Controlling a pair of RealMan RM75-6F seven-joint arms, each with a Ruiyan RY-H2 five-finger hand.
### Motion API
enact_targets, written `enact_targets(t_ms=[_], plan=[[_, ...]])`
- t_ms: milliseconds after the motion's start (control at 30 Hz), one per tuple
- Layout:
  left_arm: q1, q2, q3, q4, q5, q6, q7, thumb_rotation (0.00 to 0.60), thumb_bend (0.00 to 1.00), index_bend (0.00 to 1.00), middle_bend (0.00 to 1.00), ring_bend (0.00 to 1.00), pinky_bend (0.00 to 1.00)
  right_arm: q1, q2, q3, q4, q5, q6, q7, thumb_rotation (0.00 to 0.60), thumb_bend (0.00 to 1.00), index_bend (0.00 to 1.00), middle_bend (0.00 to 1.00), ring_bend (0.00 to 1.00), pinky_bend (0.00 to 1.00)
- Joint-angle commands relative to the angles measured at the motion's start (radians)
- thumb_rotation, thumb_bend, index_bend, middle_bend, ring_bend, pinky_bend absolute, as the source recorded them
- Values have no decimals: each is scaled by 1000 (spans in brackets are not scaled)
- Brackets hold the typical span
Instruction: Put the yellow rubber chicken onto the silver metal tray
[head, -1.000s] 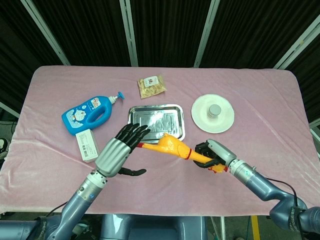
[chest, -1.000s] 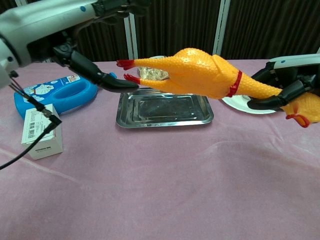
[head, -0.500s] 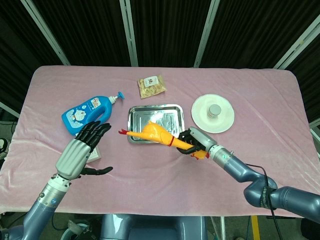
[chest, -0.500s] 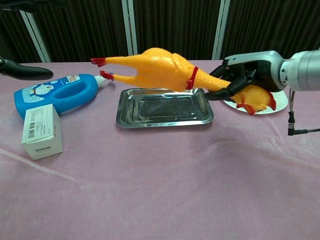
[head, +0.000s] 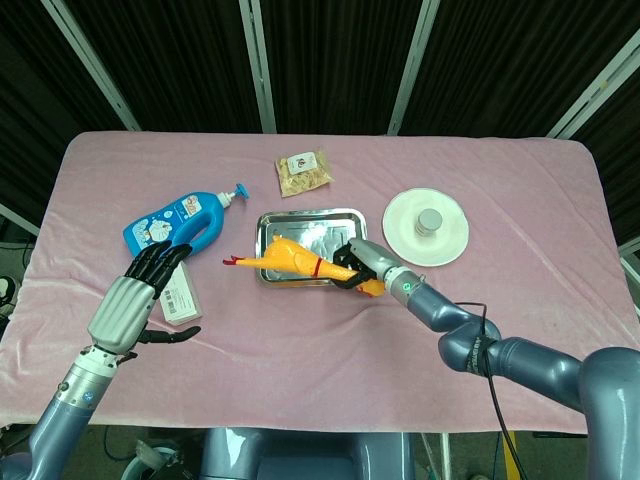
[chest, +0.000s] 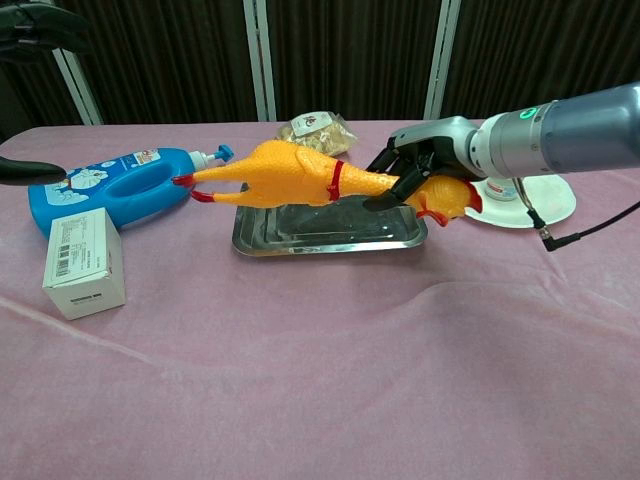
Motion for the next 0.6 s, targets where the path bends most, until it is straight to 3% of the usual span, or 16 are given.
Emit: enact_targets(t_ms=[33,433,600], plan=[[2,-6,-4,13,-10,-10,-10,600,4,51,73,0,61,44,-44,2,78,61,-44,-51,600,467,1000,796,817,984],[-1,-24,-17,38,-45,-51,-16,600,4,44,69,0,61,102,-98,6,213,168,-107,-126,600,467,1000,796,808,982],[1,-27,-21,38,-57,-61,-9,600,4,39,66,0,61,114,-119,7,240,192,-117,-149,600,467,958,791,757,931]])
